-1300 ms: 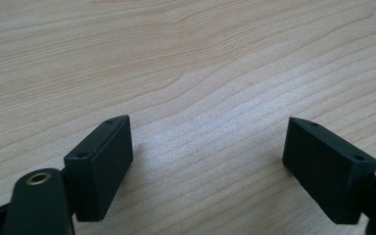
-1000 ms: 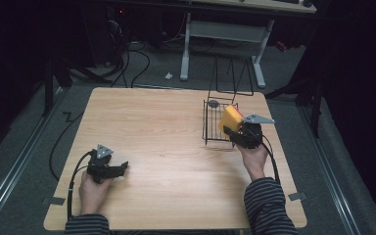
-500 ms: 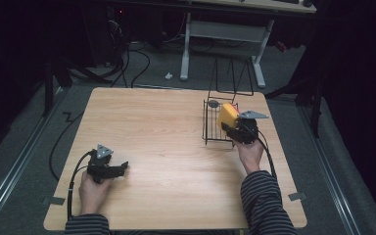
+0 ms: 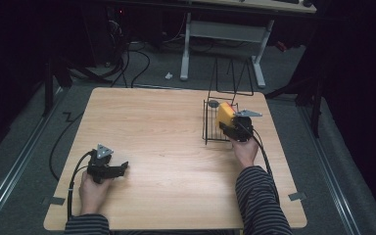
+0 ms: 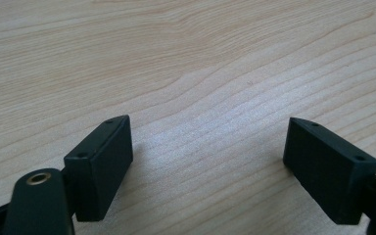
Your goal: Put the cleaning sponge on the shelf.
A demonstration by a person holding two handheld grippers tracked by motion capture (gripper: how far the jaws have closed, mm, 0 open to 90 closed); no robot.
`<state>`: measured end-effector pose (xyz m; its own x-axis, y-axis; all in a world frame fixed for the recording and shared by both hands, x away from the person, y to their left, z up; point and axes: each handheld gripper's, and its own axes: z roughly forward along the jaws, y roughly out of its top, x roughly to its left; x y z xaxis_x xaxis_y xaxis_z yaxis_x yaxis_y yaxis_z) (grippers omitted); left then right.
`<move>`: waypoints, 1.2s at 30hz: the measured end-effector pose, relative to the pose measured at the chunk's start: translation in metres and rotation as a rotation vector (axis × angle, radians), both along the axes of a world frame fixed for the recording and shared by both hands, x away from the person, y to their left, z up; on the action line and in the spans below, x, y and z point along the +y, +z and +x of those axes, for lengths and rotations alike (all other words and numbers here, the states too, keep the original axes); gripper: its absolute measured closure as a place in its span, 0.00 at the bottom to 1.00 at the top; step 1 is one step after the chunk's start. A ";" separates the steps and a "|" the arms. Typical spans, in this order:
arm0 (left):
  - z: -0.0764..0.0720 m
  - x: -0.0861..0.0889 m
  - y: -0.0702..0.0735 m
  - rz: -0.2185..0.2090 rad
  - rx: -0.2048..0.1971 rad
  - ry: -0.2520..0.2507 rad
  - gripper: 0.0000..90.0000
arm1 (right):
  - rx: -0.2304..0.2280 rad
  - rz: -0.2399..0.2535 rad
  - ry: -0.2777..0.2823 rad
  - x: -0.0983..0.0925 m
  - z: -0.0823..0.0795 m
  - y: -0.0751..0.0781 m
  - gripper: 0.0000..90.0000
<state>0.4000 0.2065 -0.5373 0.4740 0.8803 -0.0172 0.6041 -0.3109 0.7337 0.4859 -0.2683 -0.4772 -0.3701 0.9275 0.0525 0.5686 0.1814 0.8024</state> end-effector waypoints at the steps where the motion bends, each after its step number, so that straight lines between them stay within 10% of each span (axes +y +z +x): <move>1: 0.000 0.000 0.000 0.000 0.000 0.000 0.21 | 0.000 -0.013 0.004 0.002 0.001 0.000 0.67; 25: 0.000 0.000 0.000 0.000 0.000 0.000 0.21 | 0.040 -0.046 0.013 0.011 0.015 -0.008 0.65; 36: 0.000 0.000 0.000 0.000 0.000 0.000 0.21 | 0.057 -0.019 0.017 0.008 0.016 -0.008 0.47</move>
<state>0.4000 0.2065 -0.5373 0.4743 0.8802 -0.0172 0.6043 -0.3113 0.7334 0.5019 -0.2604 -0.4856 -0.3826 0.9222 0.0562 0.6098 0.2064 0.7652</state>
